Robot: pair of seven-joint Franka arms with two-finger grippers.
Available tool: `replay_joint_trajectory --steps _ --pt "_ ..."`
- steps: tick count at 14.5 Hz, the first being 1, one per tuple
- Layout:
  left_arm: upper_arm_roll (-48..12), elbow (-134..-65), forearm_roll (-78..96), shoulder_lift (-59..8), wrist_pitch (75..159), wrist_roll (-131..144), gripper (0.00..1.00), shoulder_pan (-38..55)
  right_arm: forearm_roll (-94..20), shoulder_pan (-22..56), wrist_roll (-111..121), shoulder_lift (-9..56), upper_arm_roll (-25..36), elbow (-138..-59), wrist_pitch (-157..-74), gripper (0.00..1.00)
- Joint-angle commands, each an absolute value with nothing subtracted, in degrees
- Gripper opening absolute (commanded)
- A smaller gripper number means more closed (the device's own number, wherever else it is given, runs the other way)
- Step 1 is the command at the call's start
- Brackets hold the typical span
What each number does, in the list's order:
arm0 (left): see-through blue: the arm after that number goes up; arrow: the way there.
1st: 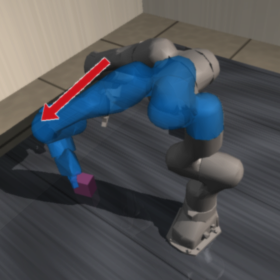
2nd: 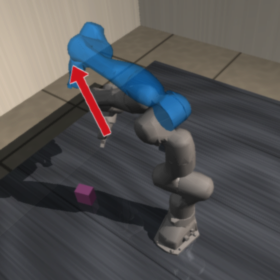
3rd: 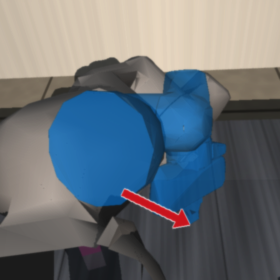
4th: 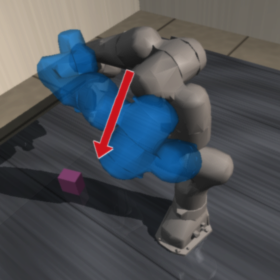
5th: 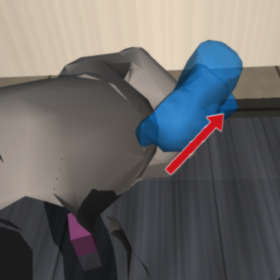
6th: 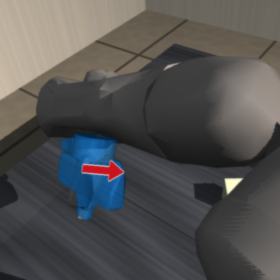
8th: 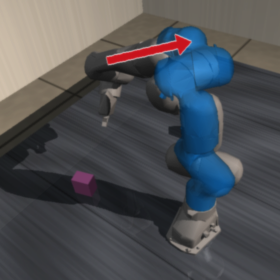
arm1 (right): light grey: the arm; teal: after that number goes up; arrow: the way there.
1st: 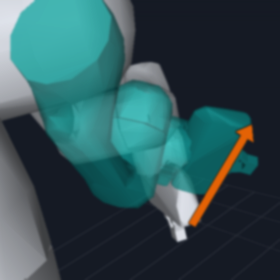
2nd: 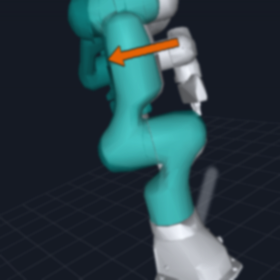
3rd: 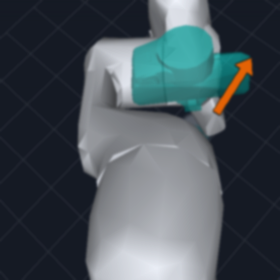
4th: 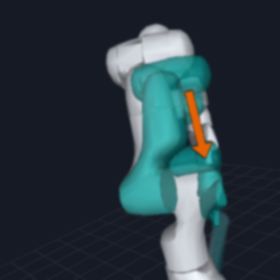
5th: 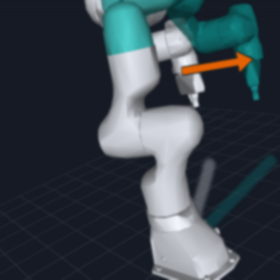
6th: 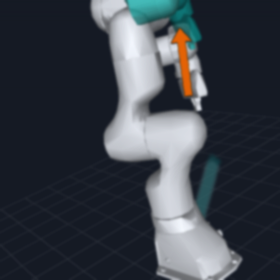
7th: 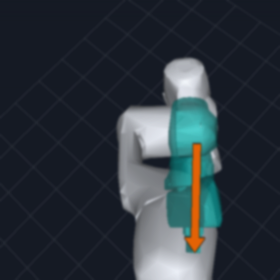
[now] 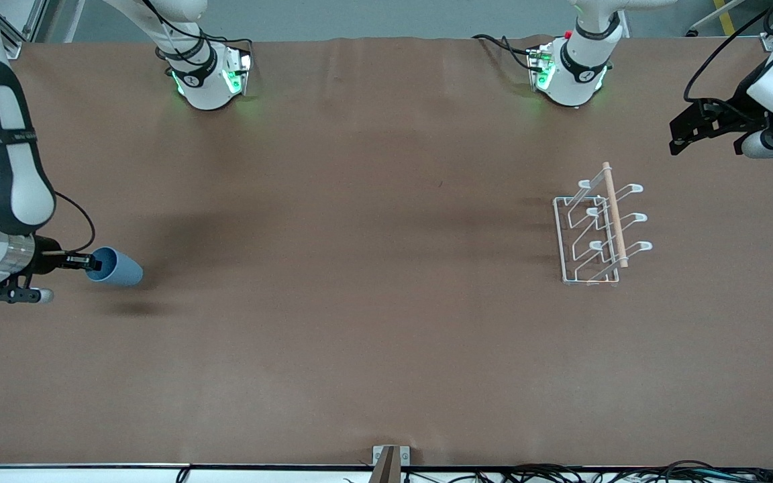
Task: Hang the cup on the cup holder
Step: 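Lift the cup with the right gripper while the left gripper approaches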
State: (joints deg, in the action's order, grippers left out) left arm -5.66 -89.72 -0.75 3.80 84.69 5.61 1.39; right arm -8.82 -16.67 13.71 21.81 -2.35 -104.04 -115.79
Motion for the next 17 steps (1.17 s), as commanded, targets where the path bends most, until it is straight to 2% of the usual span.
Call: replay_joint_trajectory --steps 1,10,14,17 --pt "-5.7 -88.2 -0.8 3.2 83.4 5.0 1.00 1.4 -17.9 -16.9 14.6 17.1 -4.6 -105.3 -110.9 0.01" --pt "-5.7 -88.2 -0.7 3.2 82.2 4.9 1.00 1.3 -57.5 -15.0 14.9 15.3 -10.1 -106.3 -91.0 0.02" --pt "-5.9 -86.8 3.5 0.3 82.2 4.7 1.00 2.5 -66.9 -10.2 14.9 15.1 -10.2 -110.1 -90.0 0.02" --pt "-6.2 -86.2 5.0 -1.2 82.3 5.0 1.00 8.1 -75.5 -6.6 15.1 15.2 -10.1 -113.4 -90.5 0.00"
